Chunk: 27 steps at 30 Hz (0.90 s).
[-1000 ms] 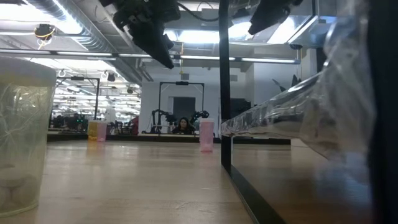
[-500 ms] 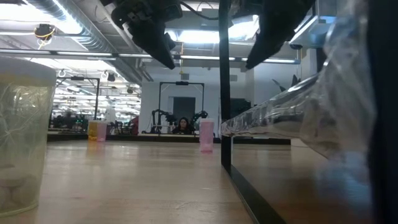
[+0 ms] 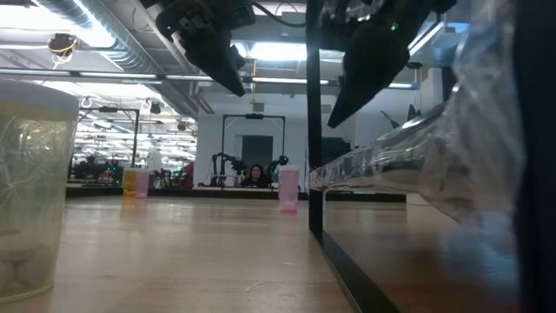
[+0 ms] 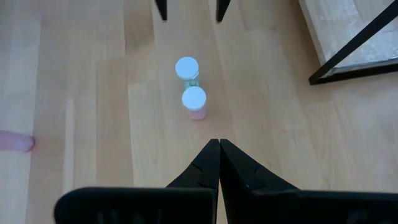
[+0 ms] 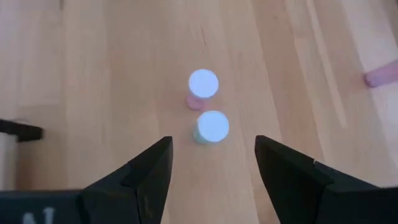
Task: Pick and place medicine bottles onto shelf by color
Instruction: Put the middle green pill bottle on the shelf
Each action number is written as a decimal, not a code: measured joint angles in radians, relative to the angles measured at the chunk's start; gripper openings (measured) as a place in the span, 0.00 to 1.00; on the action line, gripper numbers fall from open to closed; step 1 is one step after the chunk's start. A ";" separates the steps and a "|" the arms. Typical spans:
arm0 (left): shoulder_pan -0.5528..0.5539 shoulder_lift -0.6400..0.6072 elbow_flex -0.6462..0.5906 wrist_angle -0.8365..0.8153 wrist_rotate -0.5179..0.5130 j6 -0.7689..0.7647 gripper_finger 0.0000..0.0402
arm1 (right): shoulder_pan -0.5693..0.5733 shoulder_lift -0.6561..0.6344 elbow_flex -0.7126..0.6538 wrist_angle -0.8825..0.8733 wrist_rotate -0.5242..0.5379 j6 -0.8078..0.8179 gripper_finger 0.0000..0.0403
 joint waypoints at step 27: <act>0.005 0.000 0.000 -0.008 0.000 0.000 0.00 | -0.136 0.115 0.000 0.084 -0.237 -0.086 0.57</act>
